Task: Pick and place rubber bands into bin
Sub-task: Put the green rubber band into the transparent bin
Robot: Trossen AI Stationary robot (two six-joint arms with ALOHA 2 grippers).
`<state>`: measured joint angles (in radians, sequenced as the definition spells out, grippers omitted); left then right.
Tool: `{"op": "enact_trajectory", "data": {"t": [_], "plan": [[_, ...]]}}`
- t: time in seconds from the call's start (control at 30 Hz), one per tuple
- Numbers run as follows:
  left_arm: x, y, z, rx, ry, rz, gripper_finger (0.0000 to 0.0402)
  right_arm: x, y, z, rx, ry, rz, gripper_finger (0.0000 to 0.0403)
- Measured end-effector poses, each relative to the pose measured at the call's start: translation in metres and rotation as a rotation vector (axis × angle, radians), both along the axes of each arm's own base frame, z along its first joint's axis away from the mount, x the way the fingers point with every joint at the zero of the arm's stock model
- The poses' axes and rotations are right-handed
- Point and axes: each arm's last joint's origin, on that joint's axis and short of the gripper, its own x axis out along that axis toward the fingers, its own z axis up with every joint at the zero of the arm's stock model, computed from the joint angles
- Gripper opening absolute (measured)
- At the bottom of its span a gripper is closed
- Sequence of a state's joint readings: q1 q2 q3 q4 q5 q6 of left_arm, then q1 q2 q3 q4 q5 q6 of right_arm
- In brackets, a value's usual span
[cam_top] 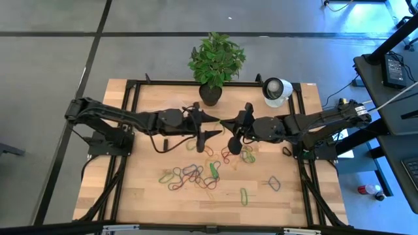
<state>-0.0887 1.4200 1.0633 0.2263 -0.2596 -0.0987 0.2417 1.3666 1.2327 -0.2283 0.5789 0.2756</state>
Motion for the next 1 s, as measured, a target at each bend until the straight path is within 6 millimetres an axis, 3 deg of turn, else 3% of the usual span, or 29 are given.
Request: {"op": "enact_trajectory", "data": {"t": [0.3,0.57,0.83,1.0], "plan": [[0.001,-0.001,0.0,0.045,0.008,-0.035,0.0014,0.0,0.0,0.0,-0.025,0.014,0.008,0.0],[0.0,-0.001,-0.002,0.049,0.04,-0.037,0.0002,0.0,0.0,-0.001,-0.019,0.014,0.003,0.0013],[-0.009,0.001,0.004,0.075,0.059,-0.013,0.0002,-0.001,0.0,-0.001,-0.018,0.016,0.001,0.0105],[-0.036,0.006,0.016,0.137,0.138,0.08,0.0002,-0.002,-0.001,-0.003,0.038,0.017,-0.022,0.015]]}}
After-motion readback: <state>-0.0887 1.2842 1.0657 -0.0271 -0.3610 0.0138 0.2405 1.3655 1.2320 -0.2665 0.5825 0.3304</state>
